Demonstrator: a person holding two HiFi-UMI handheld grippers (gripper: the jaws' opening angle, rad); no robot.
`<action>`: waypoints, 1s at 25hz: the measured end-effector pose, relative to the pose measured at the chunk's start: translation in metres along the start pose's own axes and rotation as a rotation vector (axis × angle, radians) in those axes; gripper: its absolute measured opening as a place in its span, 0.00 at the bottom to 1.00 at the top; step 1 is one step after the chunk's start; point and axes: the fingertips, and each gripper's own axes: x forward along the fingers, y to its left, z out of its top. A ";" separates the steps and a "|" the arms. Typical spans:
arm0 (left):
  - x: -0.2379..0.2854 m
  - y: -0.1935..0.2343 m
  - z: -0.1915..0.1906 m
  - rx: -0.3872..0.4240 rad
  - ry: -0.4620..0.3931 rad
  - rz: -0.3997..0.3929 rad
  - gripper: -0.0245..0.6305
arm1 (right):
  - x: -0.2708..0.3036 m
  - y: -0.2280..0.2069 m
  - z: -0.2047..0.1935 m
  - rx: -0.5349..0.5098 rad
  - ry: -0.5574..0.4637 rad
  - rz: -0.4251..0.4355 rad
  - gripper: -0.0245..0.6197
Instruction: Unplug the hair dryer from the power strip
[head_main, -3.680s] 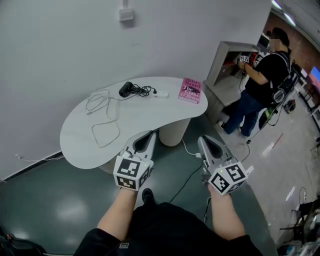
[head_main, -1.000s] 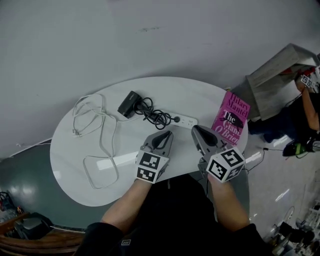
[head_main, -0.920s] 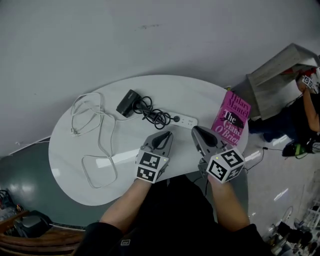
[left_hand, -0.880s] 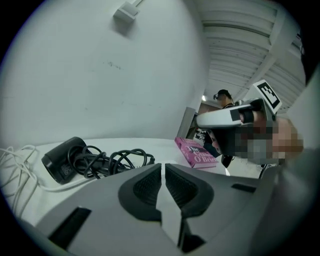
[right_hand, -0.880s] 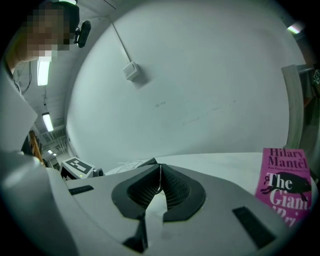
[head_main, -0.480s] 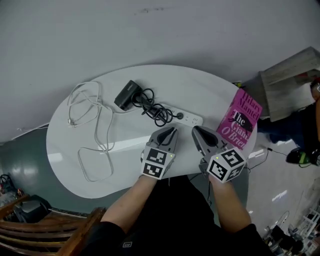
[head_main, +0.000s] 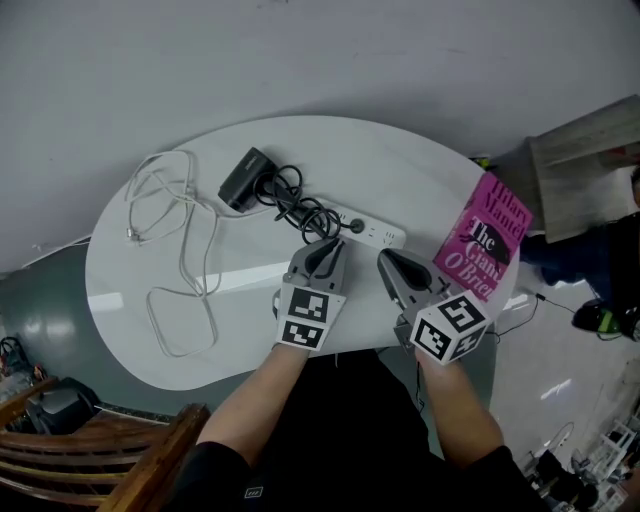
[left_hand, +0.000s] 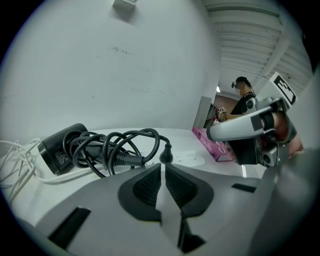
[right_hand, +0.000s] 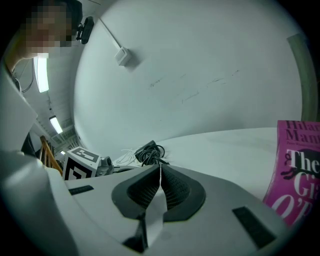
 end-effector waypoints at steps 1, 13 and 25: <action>0.000 0.001 0.000 0.002 0.002 0.005 0.07 | 0.000 0.000 -0.001 0.001 0.004 0.002 0.09; 0.004 0.020 0.020 0.042 -0.032 0.070 0.07 | 0.006 -0.004 0.006 -0.010 0.023 0.015 0.09; 0.020 0.005 0.028 0.036 -0.047 0.035 0.19 | 0.029 -0.069 0.025 -0.150 0.122 -0.131 0.10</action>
